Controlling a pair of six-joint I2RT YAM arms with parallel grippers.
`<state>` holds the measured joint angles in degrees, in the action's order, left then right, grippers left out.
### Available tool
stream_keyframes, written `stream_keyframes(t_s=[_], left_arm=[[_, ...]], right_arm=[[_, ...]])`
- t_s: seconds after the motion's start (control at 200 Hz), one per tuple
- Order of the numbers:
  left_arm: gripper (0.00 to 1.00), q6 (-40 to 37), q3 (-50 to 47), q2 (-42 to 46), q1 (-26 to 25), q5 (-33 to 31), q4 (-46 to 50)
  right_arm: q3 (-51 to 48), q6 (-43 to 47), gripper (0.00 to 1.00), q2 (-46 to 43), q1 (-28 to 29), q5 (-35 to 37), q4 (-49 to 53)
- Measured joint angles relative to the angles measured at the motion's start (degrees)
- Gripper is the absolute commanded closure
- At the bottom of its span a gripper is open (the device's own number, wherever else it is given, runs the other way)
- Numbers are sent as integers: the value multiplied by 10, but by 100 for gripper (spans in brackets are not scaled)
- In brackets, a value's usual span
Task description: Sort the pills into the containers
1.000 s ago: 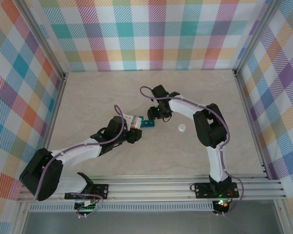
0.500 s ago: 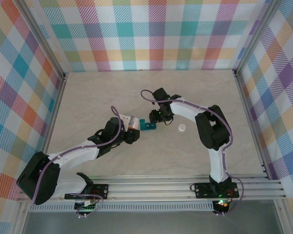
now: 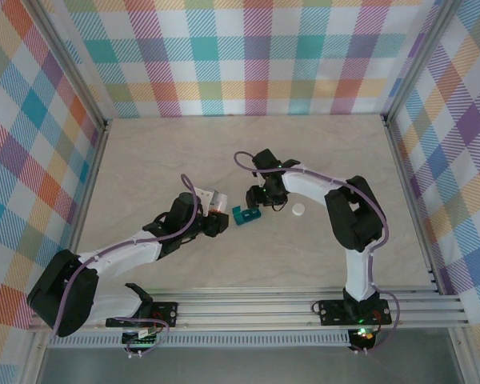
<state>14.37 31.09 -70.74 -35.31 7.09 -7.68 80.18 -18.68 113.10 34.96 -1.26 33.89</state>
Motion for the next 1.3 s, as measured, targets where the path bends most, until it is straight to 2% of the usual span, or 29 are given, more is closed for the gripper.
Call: stream_keyframes(t_s=[0.135, 0.29, 0.53, 0.585, 0.835, 1.095, 1.3], left_arm=[[100, 0, 0, 0, 0, 5, 0], [100, 0, 0, -1, 0, 6, 0], [100, 2, 0, 5, 2, 3, 0], [100, 3, 0, 10, 3, 1, 0], [100, 5, 0, 31, 7, -3, 1], [100, 7, -1, 41, 8, -3, 1], [100, 7, -7, 47, 10, -3, 2]], right_arm=[[0, -2, 30, -31, 0, 8, 11], [-16, -8, 35, -84, 0, 0, 12], [-125, -53, 60, -164, 0, -74, -21], [-156, -73, 63, -171, 1, -94, -37], [-237, -156, 68, -173, 36, -143, -119], [-234, -210, 77, -141, 58, -151, -187], [-221, -227, 80, -107, 59, -151, -204]])
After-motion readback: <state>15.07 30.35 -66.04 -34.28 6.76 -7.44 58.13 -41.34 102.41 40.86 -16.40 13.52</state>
